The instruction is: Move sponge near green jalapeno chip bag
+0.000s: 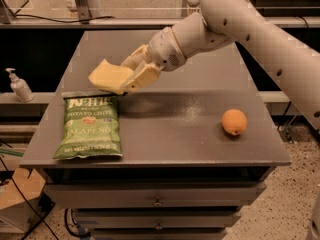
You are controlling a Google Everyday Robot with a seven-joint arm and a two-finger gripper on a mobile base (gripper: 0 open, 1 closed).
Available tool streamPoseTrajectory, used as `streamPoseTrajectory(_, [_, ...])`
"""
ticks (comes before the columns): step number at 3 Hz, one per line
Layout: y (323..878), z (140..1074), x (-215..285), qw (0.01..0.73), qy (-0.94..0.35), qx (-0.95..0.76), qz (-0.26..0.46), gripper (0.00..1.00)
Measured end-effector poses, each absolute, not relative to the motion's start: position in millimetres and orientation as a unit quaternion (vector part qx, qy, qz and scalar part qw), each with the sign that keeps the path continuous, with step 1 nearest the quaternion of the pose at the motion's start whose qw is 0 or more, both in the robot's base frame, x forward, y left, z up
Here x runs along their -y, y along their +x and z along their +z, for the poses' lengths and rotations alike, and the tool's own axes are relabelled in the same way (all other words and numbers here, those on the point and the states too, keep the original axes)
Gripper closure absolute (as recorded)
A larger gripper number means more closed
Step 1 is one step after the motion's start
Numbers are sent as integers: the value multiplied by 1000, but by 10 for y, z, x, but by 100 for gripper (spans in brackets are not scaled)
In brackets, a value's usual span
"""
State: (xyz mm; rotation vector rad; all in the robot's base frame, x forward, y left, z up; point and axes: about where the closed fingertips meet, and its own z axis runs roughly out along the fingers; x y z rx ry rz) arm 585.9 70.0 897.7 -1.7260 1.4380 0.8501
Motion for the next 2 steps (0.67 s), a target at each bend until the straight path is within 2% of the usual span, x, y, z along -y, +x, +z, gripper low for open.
streamPoseTrajectory(2, [5739,8824,-497,359,-648,-585,330,12])
